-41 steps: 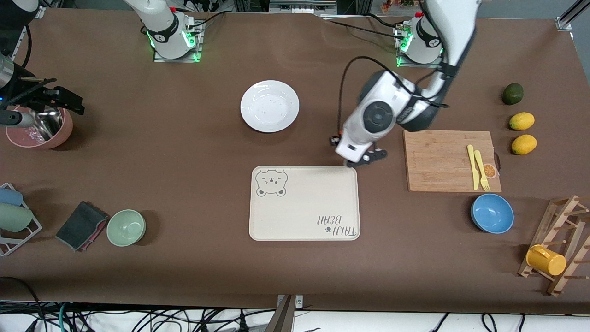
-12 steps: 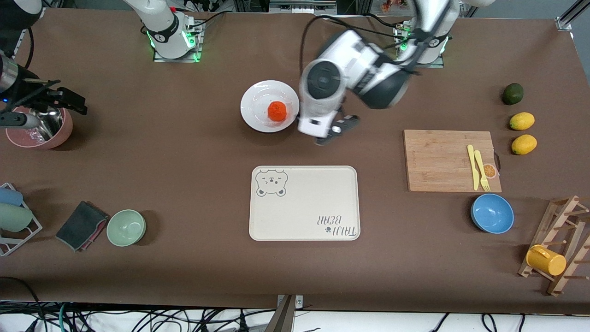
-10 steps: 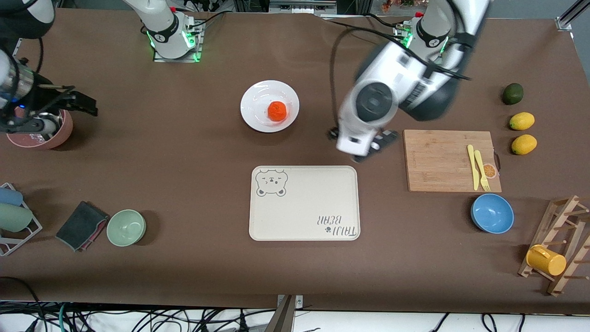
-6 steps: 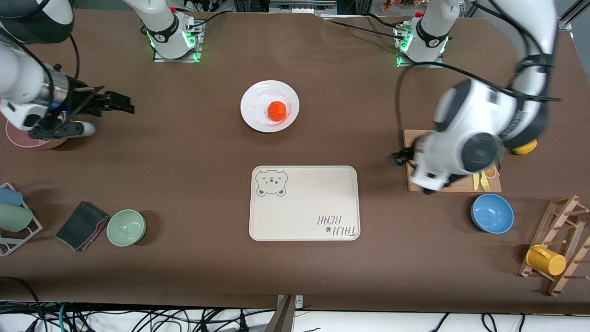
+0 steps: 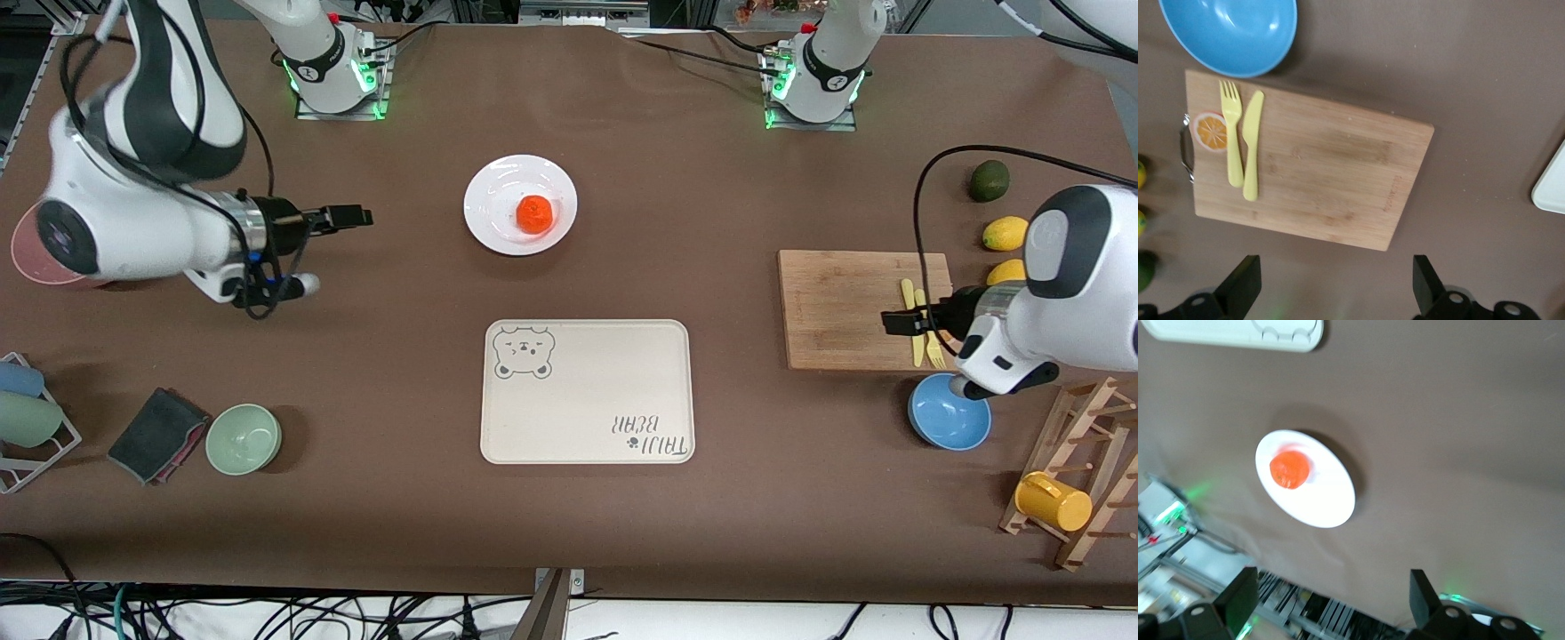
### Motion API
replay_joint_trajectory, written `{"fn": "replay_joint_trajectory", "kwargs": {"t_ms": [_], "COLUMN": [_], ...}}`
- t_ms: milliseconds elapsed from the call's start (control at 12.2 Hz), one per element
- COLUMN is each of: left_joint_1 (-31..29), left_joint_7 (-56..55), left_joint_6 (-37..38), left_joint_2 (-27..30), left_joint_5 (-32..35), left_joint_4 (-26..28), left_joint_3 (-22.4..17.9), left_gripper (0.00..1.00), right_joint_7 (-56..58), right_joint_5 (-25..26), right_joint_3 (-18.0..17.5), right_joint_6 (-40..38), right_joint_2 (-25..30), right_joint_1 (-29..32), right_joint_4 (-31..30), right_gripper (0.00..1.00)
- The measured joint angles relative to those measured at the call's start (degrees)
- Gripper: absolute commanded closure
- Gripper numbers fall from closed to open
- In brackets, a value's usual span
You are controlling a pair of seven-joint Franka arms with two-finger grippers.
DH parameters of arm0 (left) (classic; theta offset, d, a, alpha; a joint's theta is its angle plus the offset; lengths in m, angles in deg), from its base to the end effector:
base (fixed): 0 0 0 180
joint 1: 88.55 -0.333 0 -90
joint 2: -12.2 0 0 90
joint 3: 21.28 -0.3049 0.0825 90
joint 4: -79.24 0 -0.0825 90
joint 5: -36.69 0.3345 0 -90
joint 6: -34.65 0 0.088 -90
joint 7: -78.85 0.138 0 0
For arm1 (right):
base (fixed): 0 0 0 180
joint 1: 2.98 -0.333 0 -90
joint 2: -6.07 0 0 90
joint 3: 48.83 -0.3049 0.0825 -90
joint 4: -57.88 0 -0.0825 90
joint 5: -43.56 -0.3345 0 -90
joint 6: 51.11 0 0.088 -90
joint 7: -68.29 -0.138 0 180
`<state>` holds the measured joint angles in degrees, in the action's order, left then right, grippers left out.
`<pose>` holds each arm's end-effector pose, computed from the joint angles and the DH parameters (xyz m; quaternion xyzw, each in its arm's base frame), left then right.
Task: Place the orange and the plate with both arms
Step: 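Withdraw the left gripper while the right gripper reaches toward the plate, then grasp the white plate rim with the right gripper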
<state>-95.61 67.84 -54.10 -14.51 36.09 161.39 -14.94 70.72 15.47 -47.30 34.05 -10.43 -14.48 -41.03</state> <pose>0.5888 0.0152 0.3799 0.9790 0.1028 -0.1752 0.0150 0.4972 0.1577 0.3843 -0.9367 -0.0577 0.2680 0.2179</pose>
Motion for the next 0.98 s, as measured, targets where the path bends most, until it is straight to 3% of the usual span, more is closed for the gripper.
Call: {"fn": "replay_joint_trajectory", "kwargs": {"t_ms": [246,656,984], "left_joint_1": [-1.09,2.74,6.01], "left_joint_7": [9.91,15.45,16.06], "left_joint_6": [-2.66,-5.86,-5.85], "left_joint_2": [4.54,19.73,22.55], "left_joint_5": [0.59,0.60,0.71], "left_joint_4": [1.02,12.12,13.83], "left_joint_3": [0.22,-2.80,-4.48], "left_gripper": [0.00,0.00,0.00], "right_joint_7": [10.55,28.08,38.82], "right_joint_5": [-8.84,-12.10,-18.13], "right_joint_3": [-0.08,-0.63,-3.05], "right_joint_6": [0.35,3.94,13.33], "right_joint_2": [-2.90,-4.62,-6.98], "right_joint_1": [0.00,0.00,-0.05], "right_joint_4": [-5.92,-15.41,-22.76], "right_gripper": [0.00,0.00,0.00]}}
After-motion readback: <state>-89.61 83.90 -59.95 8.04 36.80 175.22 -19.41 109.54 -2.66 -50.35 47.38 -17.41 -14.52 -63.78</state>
